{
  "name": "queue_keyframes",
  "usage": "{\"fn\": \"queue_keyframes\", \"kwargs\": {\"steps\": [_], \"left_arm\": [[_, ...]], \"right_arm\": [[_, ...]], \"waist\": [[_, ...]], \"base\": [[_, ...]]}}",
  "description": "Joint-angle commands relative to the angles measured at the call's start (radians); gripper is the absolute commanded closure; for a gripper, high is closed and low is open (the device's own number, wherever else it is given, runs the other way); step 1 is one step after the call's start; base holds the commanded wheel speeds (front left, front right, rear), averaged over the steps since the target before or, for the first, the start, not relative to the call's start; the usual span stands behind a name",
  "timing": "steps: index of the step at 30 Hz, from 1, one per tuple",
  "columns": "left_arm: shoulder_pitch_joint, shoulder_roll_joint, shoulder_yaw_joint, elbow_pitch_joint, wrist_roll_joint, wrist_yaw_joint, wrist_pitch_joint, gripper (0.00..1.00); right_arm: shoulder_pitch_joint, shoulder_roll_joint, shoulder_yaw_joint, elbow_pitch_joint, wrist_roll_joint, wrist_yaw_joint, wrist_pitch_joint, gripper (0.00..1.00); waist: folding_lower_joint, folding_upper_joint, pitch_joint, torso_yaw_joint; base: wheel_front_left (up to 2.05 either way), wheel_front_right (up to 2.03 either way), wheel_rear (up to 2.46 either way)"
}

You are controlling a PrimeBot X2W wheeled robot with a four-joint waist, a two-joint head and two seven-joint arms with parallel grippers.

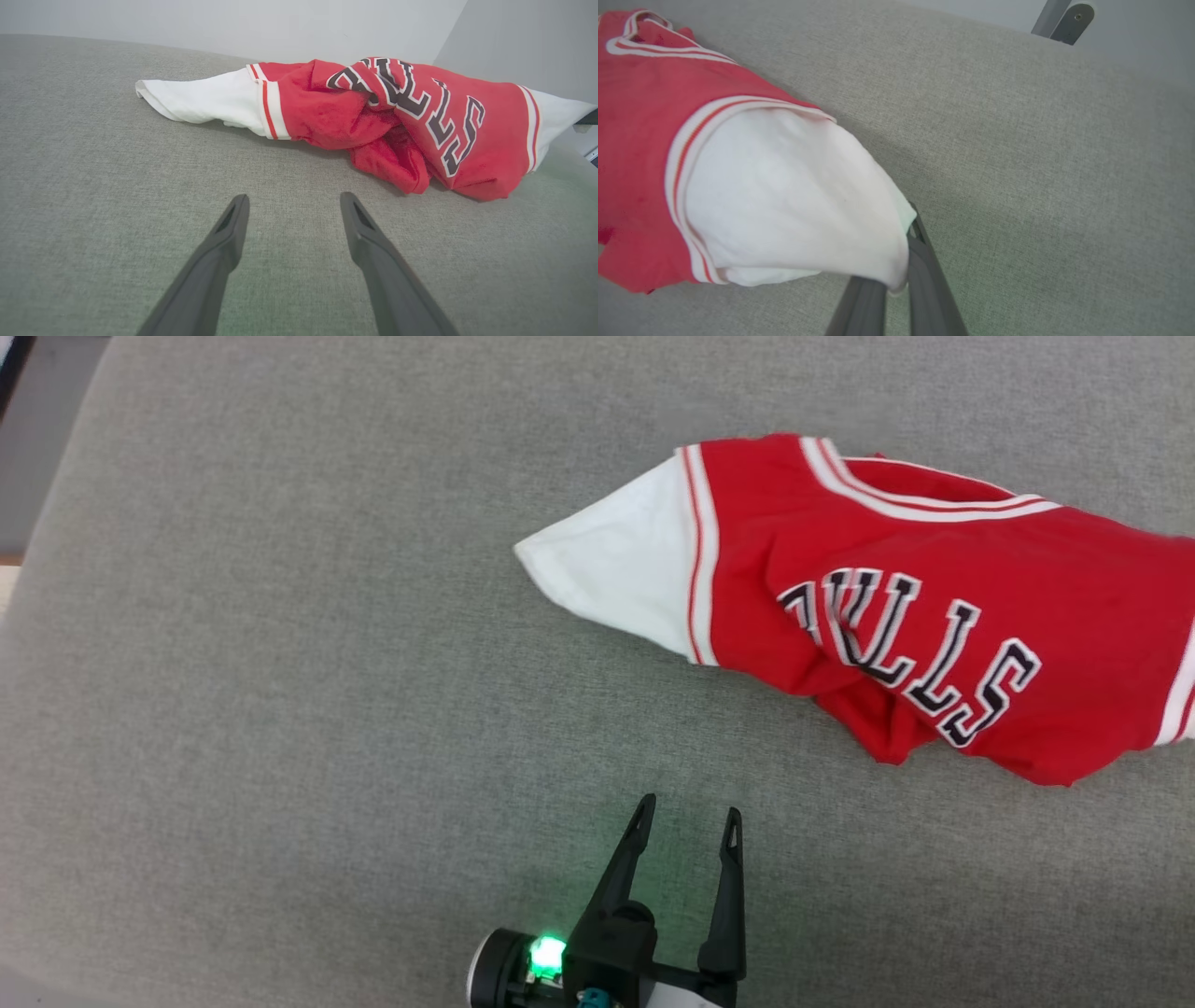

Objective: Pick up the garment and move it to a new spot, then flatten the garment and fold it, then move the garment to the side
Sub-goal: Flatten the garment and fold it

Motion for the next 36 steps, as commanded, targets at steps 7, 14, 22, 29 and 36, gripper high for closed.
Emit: {"fn": "queue_keyframes", "kwargs": {"steps": [7, 14, 22, 29, 36], "left_arm": [[-0.023, 0.0, -0.012, 0.011, 0.008, 0.008, 0.0, 0.0], [-0.021, 0.0, 0.013, 0.029, 0.017, 0.0, 0.0, 0.0], [-0.032, 0.051, 0.106, 0.019, 0.043, -0.038, 0.0, 0.0], [-0.034, 0.123, 0.166, -0.034, 0.022, -0.03, 0.028, 0.0], [-0.009, 0.217, 0.227, -0.106, -0.008, -0.032, 0.087, 0.0]], "right_arm": [[0.048, 0.057, 0.023, 0.12, 0.034, 0.0, -0.055, 1.0], [0.054, 0.109, 0.024, 0.183, 0.023, 0.0, -0.146, 0.0], [0.12, 0.15, 0.029, 0.181, -0.032, -0.001, -0.311, 0.0], [0.197, 0.217, -0.127, 0.116, -0.128, -0.001, -0.333, 0.0], [0.491, 0.362, -0.499, -0.021, -0.332, -0.001, -0.334, 0.0]], "waist": [[0.0, 0.0, 0.004, -0.005], [0.0, 0.0, -0.022, -0.007], [0.0, 0.0, -0.094, -0.07], [0.0, 0.0, -0.147, -0.138], [0.0, 0.0, -0.21, -0.215]], "base": [[0.0, 0.0, 0.0], [0.0, 0.0, 0.0], [0.0, 0.0, 0.0], [0.0, 0.0, 0.0], [0.0, 0.0, 0.0]]}}
